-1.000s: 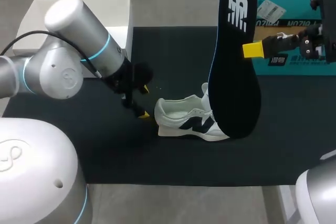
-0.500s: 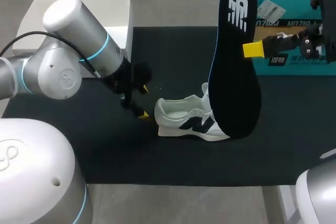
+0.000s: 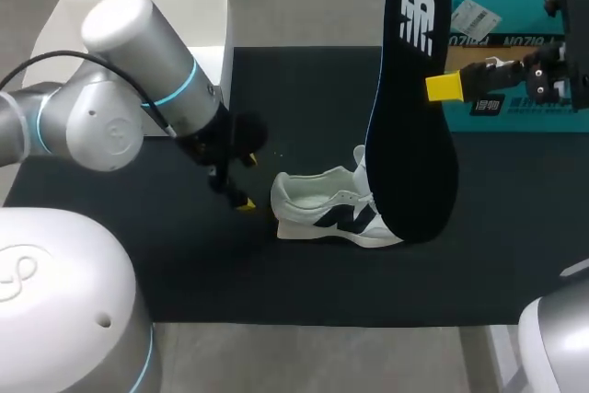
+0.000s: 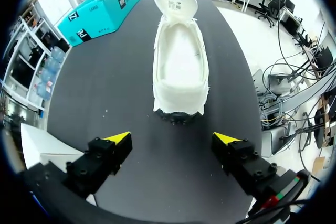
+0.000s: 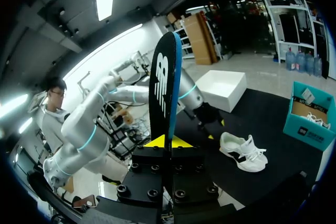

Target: Take the shoe out of the shoebox, open the shoe tongue, remove and reinsert the insole, then place the shoe into the shoebox

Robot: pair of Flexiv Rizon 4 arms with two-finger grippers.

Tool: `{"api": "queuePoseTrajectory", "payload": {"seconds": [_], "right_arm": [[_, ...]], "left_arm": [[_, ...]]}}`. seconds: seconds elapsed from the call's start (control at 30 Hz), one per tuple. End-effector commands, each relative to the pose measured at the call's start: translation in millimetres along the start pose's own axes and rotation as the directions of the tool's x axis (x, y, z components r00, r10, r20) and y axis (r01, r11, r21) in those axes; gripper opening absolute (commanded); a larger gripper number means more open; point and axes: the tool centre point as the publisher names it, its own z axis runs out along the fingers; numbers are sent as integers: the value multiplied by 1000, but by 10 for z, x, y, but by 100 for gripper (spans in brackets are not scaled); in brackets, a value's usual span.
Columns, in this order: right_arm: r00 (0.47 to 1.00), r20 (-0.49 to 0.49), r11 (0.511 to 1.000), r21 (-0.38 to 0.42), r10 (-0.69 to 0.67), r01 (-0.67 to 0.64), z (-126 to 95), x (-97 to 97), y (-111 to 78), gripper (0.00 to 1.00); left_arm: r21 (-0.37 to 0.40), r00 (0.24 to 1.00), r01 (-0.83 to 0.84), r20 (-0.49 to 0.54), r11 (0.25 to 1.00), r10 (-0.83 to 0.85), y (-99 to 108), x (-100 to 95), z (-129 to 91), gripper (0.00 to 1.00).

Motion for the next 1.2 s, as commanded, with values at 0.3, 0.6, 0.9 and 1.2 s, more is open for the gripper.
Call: {"api": "queuePoseTrajectory", "payload": {"seconds": [0.3, 0.6, 0.9, 1.2], "right_arm": [[1000, 0, 1000, 8, 2, -2, 25, -2, 49, 0], [1000, 0, 1000, 8, 2, -2, 25, -2, 49, 0], [1000, 0, 1000, 8, 2, -2, 25, -2, 49, 0], [1000, 0, 1000, 8, 2, -2, 25, -2, 49, 0]], "left_arm": [[-191, 998, -63, 0, 980, 64, -297, 9, -378, 100], [-212, 998, -59, -12, 976, 57, -519, -176, -479, 100], [-231, 995, -90, -69, 969, 76, -715, -259, -373, 100], [-283, 995, -102, -43, 954, 94, -796, -158, -319, 100]]}}
